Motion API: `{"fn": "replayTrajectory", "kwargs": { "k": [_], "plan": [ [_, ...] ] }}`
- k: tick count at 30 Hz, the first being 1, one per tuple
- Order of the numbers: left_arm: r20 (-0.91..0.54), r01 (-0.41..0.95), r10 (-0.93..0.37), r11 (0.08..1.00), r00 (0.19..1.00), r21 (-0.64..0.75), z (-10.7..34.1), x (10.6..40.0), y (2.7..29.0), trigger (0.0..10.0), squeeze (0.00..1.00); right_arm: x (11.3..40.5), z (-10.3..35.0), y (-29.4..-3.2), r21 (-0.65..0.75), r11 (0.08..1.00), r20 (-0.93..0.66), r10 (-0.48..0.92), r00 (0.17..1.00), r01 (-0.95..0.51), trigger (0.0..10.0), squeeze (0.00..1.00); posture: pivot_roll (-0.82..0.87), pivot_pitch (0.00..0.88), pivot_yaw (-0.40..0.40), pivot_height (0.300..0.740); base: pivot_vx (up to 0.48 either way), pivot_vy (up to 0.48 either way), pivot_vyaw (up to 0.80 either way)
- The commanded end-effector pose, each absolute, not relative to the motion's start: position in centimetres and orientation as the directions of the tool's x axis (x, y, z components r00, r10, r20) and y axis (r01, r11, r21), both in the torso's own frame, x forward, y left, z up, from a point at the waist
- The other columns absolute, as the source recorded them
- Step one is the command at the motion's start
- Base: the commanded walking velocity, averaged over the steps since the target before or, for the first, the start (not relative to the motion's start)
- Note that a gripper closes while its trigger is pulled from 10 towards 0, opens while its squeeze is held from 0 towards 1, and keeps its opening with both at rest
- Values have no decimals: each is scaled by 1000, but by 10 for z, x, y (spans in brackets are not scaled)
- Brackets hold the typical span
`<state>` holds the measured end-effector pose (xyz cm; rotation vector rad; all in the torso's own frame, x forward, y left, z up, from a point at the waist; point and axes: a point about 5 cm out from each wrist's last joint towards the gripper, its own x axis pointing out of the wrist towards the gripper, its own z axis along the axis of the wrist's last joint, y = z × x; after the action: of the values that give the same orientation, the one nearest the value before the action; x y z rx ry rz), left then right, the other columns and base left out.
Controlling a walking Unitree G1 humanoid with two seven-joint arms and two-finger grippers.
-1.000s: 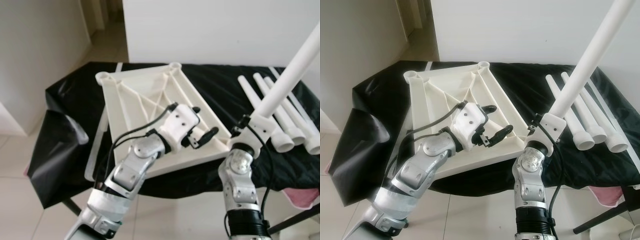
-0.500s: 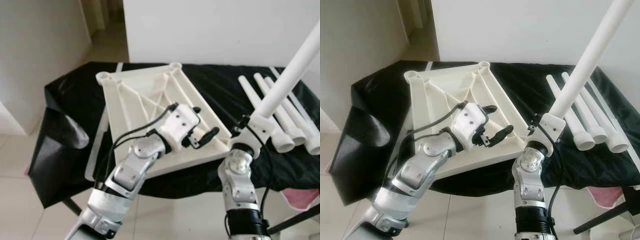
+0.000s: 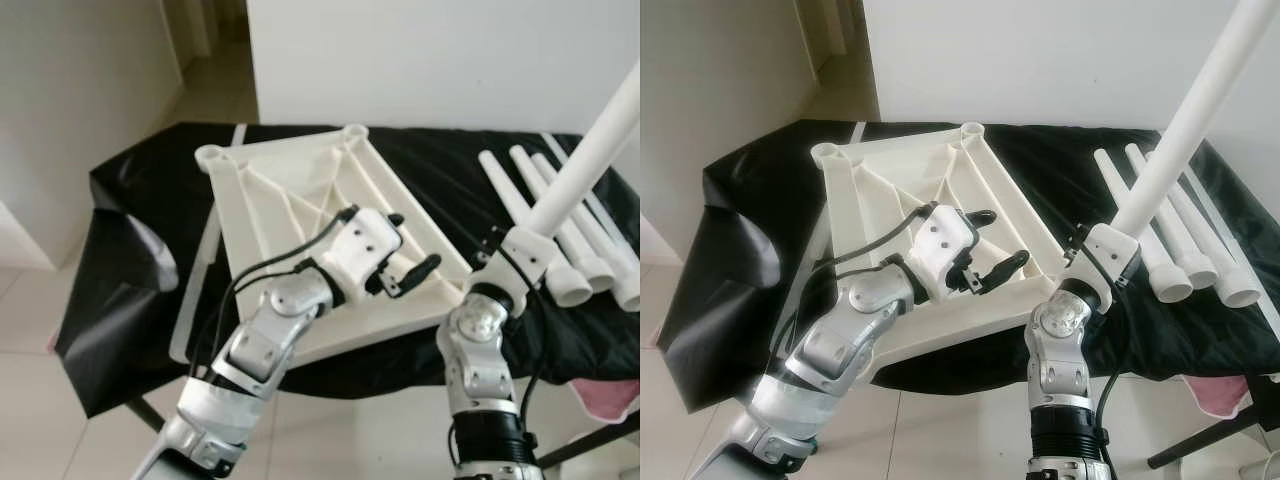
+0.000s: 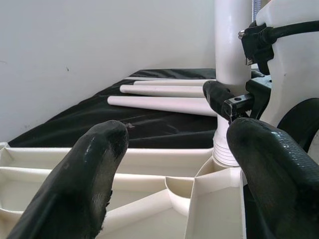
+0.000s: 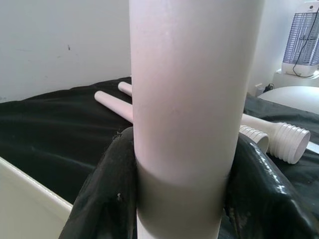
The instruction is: Building children table
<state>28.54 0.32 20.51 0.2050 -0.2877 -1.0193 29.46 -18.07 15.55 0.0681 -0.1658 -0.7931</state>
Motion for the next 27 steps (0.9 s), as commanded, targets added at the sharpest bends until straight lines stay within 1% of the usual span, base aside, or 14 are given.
{"fn": "replayTrajectory", "kwargs": {
  "k": [1, 3, 4, 12, 14, 15, 17, 18, 19, 20, 21, 23, 24, 27],
  "plan": [
    [129, 823, -881, 472, 455, 317, 207, 283, 0, 10000, 0, 285, 124, -197, 48, 624, -16, -780, 625, 780, 10000, 0, -94, 0, 16, 740, 0, 0, 0],
    [129, 823, -881, 471, 455, 316, 206, 283, 0, 10000, 0, 284, 124, -197, 54, 624, -18, -780, 626, 779, 10000, 0, -94, 0, 16, 740, 0, 0, 0],
    [129, 824, -882, 470, 454, 316, 206, 283, 0, 10000, 0, 285, 124, -196, 76, 631, -22, -773, 634, 772, 10000, 1000, -95, 0, 17, 740, 0, 0, 0],
    [128, 826, -883, 467, 451, 317, 206, 282, 0, 10000, 0, 284, 128, -195, 92, 635, -2, -770, 638, 767, 10000, 1000, -97, 0, 18, 740, 0, 0, 0],
    [129, 828, -885, 464, 447, 316, 207, 281, -1, 10000, 0, 287, 132, -195, 96, 679, 24, -733, 680, 728, 10000, 1000, -97, 0, 20, 740, 0, 0, 0],
    [130, 829, -886, 463, 446, 315, 207, 281, -2, 10000, 0, 288, 132, -197, 104, 692, 23, -719, 694, 714, 10000, 961, -98, 0, 20, 740, 0, 0, 0],
    [131, 830, -886, 462, 444, 314, 207, 281, -2, 10000, 0, 289, 132, -198, 113, 702, 20, -709, 705, 703, 10000, 961, -98, 0, 22, 740, 0, 0, 0],
    [131, 831, -888, 460, 441, 314, 207, 280, -3, 10000, 0, 291, 133, -200, 121, 726, 33, -685, 728, 677, 10000, 0, -98, 0, 23, 740, 0, 0, 0],
    [131, 831, -888, 460, 441, 314, 207, 280, -3, 10000, 0, 291, 133, -200, 121, 726, 33, -685, 728, 677, 10000, 0, -98, 0, 23, 740, 0, 0, 0],
    [132, 833, -889, 457, 438, 313, 207, 280, -4, 10000, 0, 295, 139, -202, 135, 770, 92, -636, 766, 623, 10000, 0, -99, 0, 25, 740, 0, 0, 0],
    [135, 834, -891, 454, 435, 312, 208, 279, -5, 10000, 0, 299, 143, -205, 132, 805, 110, -592, 798, 579, 0, 0, -100, 0, 27, 740, 0, 0, 0],
    [137, 836, -892, 452, 431, 311, 208, 279, -6, 10000, 0, 302, 146, -210, 129, 820, 120, -572, 812, 558, 0, 0, -101, 0, 24, 740, 0, 0, 0],
    [139, 837, -893, 450, 428, 311, 209, 278, -7, 10000, 0, 304, 149, -218, 118, 825, 119, -564, 817, 553, 0, 0, -99, 0, 20, 740, 0, 0, 0],
    [141, 836, -892, 452, 430, 312, 209, 278, -7, 10000, 0, 305, 151, -224, 110, 830, 130, -557, 820, 546, 0, 0, -98, 0, 20, 740, 0, 0, 0]
  ]
}}
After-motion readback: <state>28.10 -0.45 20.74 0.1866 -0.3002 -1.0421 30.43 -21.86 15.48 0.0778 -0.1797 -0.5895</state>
